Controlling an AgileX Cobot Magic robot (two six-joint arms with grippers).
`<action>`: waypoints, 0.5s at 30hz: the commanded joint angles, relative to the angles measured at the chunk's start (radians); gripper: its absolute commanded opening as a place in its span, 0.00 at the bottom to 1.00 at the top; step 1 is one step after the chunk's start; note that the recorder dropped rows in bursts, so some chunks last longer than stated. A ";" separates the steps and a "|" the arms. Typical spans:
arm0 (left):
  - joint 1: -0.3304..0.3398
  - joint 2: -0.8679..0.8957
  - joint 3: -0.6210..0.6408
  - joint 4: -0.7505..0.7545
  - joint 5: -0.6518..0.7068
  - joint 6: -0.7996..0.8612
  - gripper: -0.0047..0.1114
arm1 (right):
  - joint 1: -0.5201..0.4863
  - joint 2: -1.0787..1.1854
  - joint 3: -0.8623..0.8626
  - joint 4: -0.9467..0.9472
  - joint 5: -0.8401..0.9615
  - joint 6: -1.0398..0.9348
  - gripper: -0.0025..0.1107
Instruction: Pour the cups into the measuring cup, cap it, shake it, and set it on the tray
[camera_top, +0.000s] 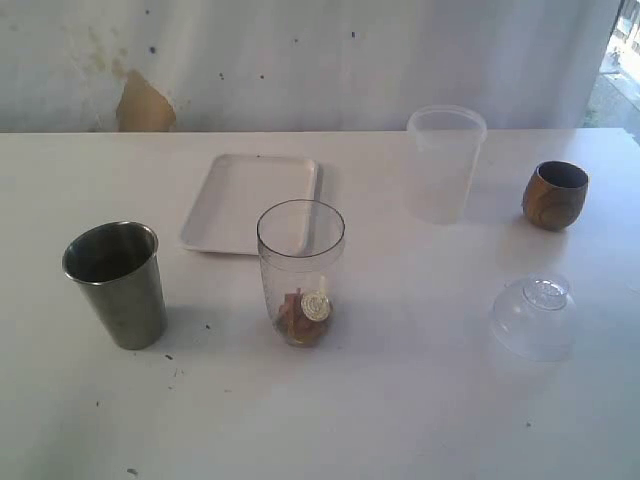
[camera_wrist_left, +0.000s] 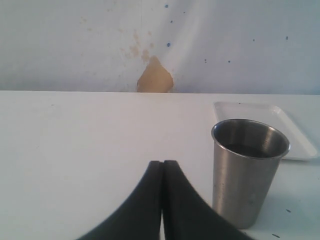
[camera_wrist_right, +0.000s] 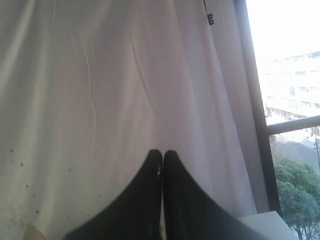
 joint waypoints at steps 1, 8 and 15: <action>-0.001 -0.006 0.004 0.003 -0.013 0.000 0.04 | 0.001 -0.004 0.006 0.001 0.005 -0.001 0.02; -0.001 -0.006 0.004 0.003 -0.013 0.000 0.04 | 0.006 -0.004 0.006 -0.027 0.003 -0.001 0.02; -0.001 -0.006 0.004 0.003 -0.013 0.000 0.04 | 0.057 -0.040 0.053 -0.029 -0.068 -0.004 0.02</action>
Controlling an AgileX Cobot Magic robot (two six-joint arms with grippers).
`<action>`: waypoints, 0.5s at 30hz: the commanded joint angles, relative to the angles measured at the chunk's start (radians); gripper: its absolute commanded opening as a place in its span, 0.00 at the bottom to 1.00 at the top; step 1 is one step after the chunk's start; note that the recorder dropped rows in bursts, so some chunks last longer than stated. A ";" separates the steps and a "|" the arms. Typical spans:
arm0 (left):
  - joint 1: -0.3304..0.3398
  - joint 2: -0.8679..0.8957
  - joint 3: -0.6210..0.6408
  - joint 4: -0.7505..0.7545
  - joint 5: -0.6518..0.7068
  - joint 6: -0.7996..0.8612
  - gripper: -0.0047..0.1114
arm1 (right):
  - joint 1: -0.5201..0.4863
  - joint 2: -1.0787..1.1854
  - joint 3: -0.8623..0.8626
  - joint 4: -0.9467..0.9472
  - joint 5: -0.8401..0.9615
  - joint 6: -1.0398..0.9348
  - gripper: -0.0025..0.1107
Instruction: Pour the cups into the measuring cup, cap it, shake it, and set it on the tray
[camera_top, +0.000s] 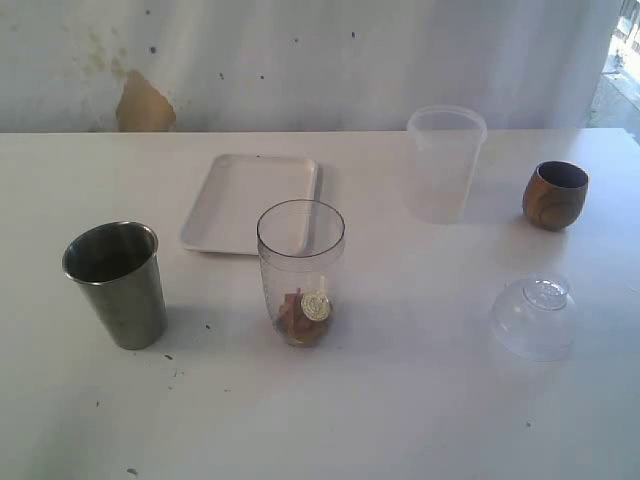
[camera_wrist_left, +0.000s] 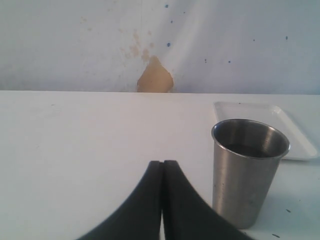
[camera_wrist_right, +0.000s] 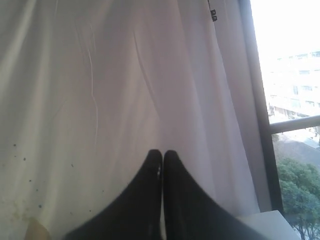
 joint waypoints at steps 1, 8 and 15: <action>-0.001 -0.006 0.004 0.003 -0.013 0.000 0.04 | 0.029 -0.050 0.067 -0.011 -0.109 -0.012 0.02; -0.001 -0.006 0.004 0.003 -0.013 0.000 0.04 | 0.029 -0.112 0.296 0.027 -0.257 -0.281 0.02; -0.001 -0.006 0.004 0.003 -0.013 0.000 0.04 | 0.027 -0.112 0.493 0.085 -0.367 -0.378 0.02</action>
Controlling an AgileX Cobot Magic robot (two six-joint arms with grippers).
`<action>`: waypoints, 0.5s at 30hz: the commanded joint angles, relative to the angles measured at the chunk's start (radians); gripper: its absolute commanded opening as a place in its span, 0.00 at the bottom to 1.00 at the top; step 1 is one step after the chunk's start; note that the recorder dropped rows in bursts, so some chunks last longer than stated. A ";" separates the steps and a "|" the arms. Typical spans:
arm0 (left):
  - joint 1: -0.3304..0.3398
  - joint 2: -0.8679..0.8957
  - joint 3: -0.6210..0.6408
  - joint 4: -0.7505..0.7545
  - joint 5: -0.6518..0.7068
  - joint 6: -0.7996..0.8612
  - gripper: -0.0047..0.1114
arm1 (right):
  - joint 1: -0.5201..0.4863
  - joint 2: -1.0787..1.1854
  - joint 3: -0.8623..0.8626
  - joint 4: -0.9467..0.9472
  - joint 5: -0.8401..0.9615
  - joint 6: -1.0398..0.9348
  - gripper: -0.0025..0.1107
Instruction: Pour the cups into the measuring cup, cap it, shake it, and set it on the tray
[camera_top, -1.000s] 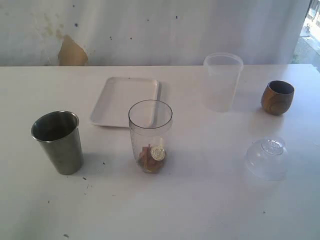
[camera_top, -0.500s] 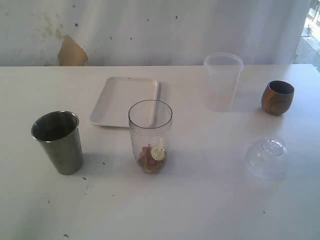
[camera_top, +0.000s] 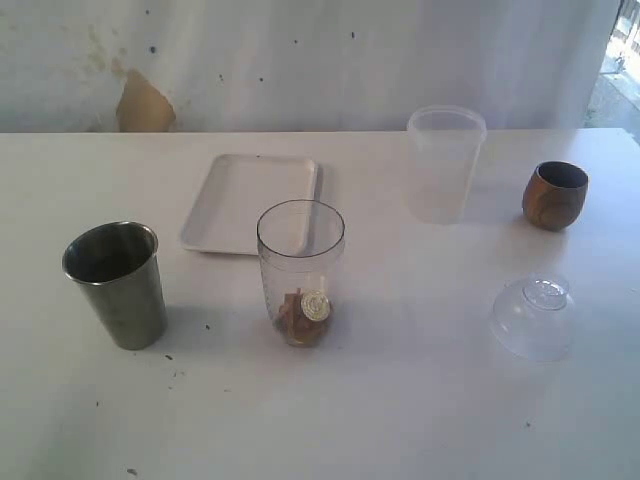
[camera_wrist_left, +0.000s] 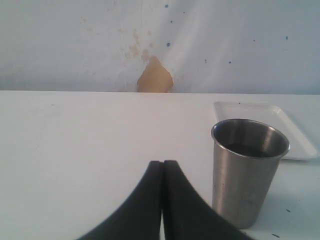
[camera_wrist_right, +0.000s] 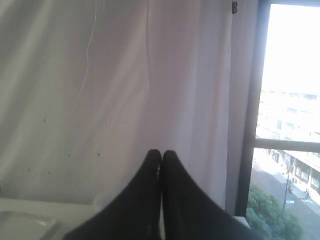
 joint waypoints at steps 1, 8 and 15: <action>-0.001 -0.006 0.004 0.003 -0.013 0.000 0.04 | 0.002 -0.003 0.128 0.058 -0.086 -0.077 0.02; -0.001 -0.006 0.004 0.003 -0.013 0.000 0.04 | 0.002 -0.003 0.326 0.141 -0.124 -0.183 0.02; -0.001 -0.006 0.004 0.003 -0.013 0.000 0.04 | 0.002 -0.003 0.456 0.149 -0.173 -0.210 0.02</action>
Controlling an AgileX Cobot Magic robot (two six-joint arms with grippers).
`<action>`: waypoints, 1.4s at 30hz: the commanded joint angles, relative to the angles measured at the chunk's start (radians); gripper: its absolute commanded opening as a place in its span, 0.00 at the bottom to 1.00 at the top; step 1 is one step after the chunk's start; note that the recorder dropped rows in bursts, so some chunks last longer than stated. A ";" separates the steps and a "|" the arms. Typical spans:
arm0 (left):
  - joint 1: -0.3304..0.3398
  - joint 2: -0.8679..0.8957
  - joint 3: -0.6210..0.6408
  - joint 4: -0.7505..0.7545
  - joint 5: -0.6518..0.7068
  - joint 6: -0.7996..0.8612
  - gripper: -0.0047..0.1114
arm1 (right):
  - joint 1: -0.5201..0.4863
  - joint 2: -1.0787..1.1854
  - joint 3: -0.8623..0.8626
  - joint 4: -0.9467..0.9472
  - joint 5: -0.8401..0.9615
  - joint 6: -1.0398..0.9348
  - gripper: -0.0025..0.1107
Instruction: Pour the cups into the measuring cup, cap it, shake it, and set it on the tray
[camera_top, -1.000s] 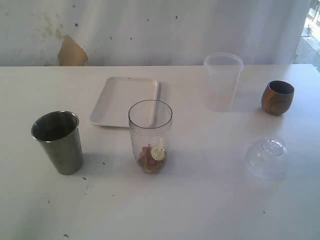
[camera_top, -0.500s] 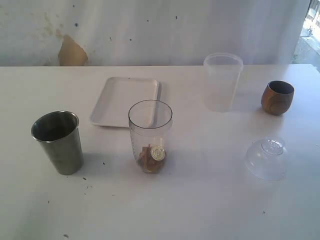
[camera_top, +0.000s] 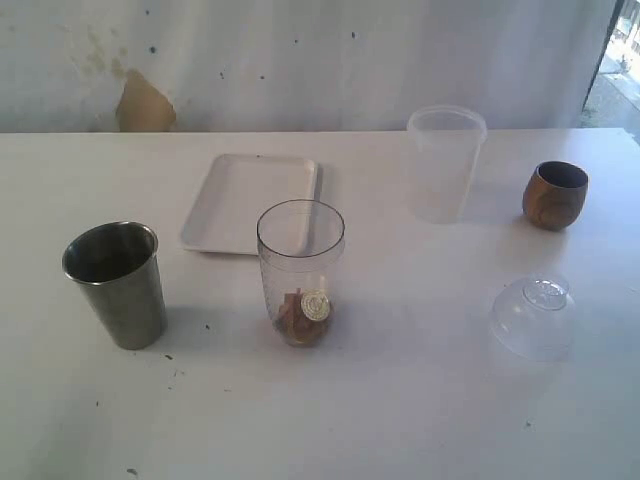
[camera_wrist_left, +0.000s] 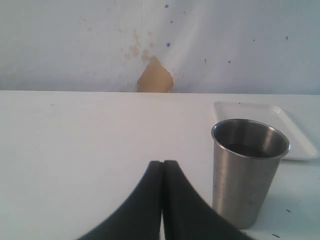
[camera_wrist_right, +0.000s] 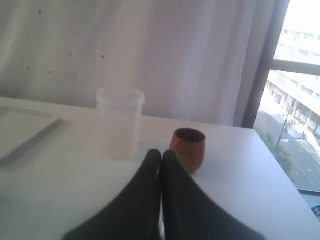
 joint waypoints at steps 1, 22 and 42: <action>-0.001 -0.006 0.004 0.003 -0.013 0.000 0.04 | 0.002 -0.005 0.067 0.012 -0.058 -0.028 0.02; -0.001 -0.006 0.004 0.003 -0.013 0.000 0.04 | 0.002 -0.005 0.067 0.023 0.190 -0.024 0.02; -0.001 -0.006 0.004 0.003 -0.075 0.000 0.04 | 0.002 -0.005 0.067 0.023 0.195 -0.024 0.02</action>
